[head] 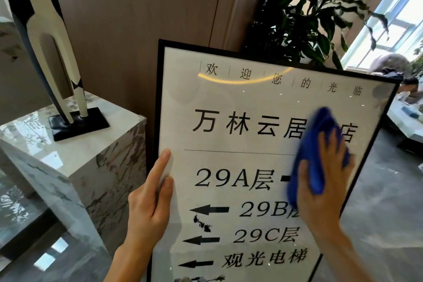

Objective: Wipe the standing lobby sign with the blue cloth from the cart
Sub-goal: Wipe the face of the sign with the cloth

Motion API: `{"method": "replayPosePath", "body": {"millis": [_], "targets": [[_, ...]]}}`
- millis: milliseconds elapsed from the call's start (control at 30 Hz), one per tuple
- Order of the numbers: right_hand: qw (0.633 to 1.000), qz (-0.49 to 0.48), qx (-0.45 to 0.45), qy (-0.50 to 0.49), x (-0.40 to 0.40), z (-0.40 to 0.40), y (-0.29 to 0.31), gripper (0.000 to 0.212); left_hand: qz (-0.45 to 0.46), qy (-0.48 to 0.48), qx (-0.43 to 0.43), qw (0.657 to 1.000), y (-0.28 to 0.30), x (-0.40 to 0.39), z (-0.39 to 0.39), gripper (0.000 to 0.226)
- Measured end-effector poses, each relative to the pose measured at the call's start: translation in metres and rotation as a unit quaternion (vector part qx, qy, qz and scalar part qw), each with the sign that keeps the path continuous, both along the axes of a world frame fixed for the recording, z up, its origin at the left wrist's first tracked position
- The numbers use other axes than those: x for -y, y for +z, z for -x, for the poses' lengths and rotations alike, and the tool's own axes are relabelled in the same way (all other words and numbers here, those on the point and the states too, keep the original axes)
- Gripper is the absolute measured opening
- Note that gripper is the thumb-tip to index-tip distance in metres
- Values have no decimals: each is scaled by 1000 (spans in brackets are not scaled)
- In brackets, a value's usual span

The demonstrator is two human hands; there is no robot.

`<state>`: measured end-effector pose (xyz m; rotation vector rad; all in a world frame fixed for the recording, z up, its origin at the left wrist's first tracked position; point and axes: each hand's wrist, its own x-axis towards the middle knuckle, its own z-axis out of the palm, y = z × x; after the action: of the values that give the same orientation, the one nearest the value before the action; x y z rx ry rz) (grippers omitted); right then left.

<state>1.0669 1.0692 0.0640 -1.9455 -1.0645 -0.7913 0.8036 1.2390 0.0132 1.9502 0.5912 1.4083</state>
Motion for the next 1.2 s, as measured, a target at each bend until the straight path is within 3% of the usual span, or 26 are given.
{"method": "replayPosePath", "body": {"millis": [100,300,433,567,767,1000,1200], "targets": [[990,-79,-105,-50,12,-29,22,58,4,-1,-6,1000,0,1,1,57],[975,-157,-140,-67,-12,-44,53,59,3,-12,-12,1000,-1,0,2,58],[987,-132,-60,-64,-53,-1,66,57,15,-24,-12,1000,-4,-2,2,56],[997,-22,51,-47,-100,72,64,56,19,-38,-12,999,-6,-3,2,57],[976,97,184,66,-132,150,35,57,15,-22,-22,999,-7,-4,3,57],[950,164,249,97,-82,99,14,67,4,-10,-7,1000,-10,-3,0,54],[972,106,209,30,-17,5,3,62,-1,7,-5,1000,-14,-5,-3,50]]}}
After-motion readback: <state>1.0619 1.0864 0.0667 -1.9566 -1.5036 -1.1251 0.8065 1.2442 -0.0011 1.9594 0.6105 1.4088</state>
